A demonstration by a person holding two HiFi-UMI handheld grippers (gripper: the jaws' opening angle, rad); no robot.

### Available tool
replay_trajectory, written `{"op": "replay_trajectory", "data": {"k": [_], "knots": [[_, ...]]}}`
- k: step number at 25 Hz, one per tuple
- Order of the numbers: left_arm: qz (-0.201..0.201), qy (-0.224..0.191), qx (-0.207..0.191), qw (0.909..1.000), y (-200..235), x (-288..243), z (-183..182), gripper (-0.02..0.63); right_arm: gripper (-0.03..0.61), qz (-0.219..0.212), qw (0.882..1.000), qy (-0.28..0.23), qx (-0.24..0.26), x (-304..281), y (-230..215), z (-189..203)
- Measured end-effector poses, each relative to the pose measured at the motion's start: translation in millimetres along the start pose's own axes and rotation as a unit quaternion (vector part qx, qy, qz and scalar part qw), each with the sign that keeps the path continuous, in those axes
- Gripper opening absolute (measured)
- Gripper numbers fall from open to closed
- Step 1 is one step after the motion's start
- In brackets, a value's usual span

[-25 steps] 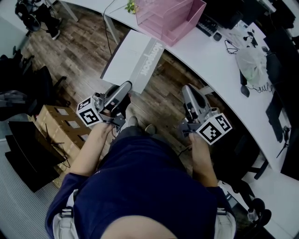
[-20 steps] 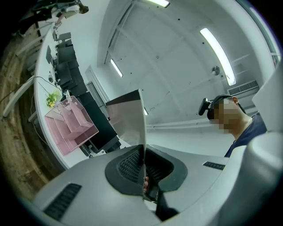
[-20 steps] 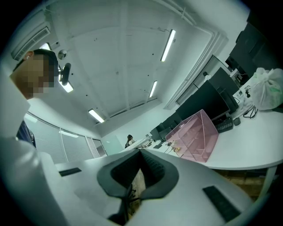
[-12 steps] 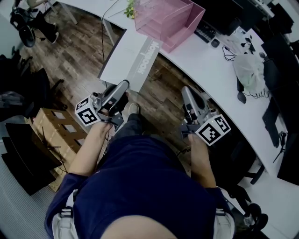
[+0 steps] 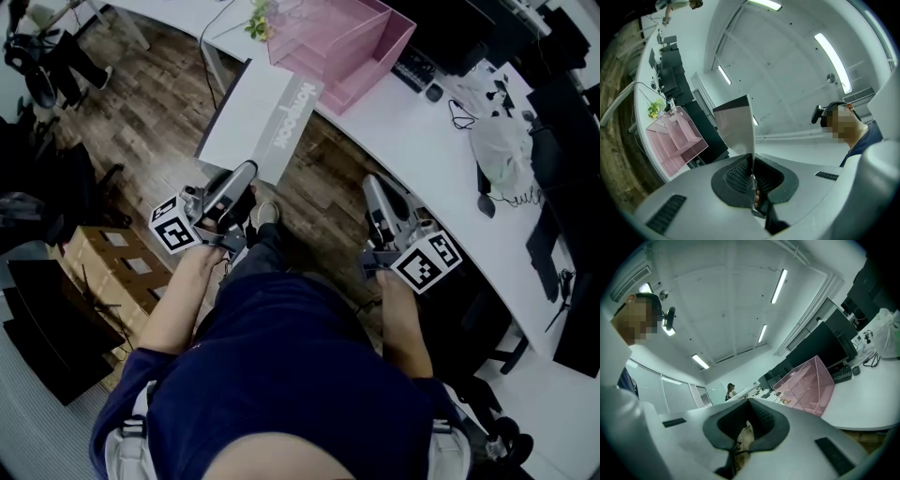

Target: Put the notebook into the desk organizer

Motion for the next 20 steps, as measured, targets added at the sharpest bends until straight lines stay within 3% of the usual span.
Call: {"op": "replay_trajectory", "data": {"k": [20], "knots": [[0.003,0.024,0.032,0.9992,115.0,-60.4,-86.0,0.035,0.003,0.028,0.999,0.009,-0.017,-125.5,-79.6,-15.5]]}}
Point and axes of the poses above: the fingertips, and each gripper's own axes: x backward along the fingers, y to its left, z out of its underside, the point moved 5 cm from there along x, backward along the fingers, and after that the axes turned 11 degrees about -z, right-handed, at the moved point
